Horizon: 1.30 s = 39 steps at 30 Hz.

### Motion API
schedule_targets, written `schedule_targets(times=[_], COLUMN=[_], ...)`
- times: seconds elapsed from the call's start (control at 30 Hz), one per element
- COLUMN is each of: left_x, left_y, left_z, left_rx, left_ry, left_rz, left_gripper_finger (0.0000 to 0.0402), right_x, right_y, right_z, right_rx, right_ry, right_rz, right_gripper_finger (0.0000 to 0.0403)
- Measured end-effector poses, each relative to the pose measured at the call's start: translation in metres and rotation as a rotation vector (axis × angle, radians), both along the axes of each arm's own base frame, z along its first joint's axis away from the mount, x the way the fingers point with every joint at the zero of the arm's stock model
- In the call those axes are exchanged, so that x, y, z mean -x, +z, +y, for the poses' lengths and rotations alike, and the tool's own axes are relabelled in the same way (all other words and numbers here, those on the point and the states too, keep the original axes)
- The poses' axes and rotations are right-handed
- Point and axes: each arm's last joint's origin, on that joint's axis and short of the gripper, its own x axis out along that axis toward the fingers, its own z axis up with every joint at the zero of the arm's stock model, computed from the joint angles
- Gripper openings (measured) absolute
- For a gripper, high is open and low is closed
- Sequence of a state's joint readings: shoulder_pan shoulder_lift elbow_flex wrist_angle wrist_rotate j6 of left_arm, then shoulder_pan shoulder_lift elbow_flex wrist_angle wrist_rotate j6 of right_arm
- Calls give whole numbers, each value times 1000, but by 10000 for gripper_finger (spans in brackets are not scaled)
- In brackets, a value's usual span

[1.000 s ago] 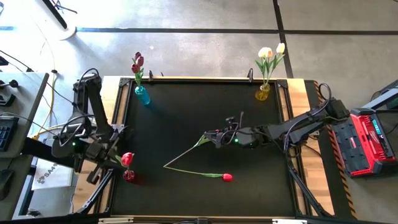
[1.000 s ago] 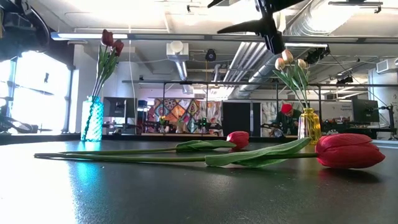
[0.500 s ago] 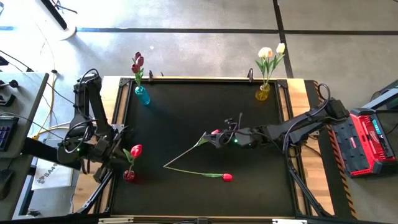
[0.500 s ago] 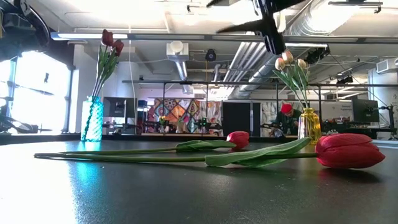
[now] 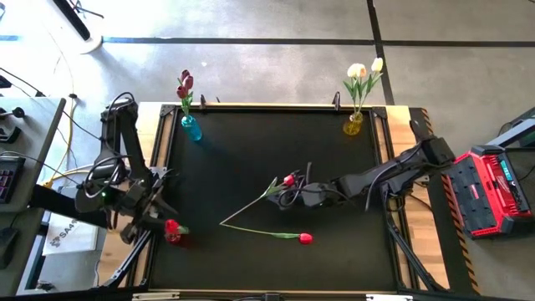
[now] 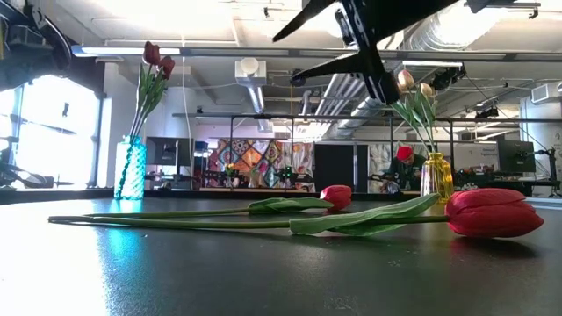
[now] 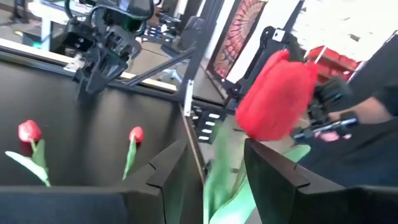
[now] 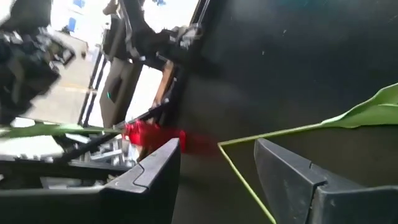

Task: Sort flowers into vase by color
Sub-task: Put the top center red flower into the red vase

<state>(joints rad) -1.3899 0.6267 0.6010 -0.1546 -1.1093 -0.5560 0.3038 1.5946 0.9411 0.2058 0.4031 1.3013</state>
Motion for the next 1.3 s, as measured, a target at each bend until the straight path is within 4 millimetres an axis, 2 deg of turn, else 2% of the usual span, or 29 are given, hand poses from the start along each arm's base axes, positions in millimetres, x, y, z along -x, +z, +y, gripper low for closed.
schedule_targets(times=[0.17,0.37,0.6,0.8,1.0,1.3], left_x=[1,4,7,7,6,6], left_y=[8,27,49,37,21,17], left_z=[7,19,35,30,20,15], left_rx=[38,60,59,22,84,206], left_ry=[-10,-1,-9,-85,-141,-186], left_rz=[-29,-123,-258,-212,-84,-2], left_gripper_finger=[147,147,147,145,144,200], right_x=[-7,-10,-10,-10,-8,-8], right_y=[-11,-23,-46,-49,-51,-52], right_z=[3,3,-14,-20,-19,-18], right_rx=[-19,-91,-176,-183,-202,-217], right_ry=[50,5,-128,-116,-79,-16], right_rz=[42,74,225,256,301,332], right_gripper_finger=[194,194,194,194,194,194])
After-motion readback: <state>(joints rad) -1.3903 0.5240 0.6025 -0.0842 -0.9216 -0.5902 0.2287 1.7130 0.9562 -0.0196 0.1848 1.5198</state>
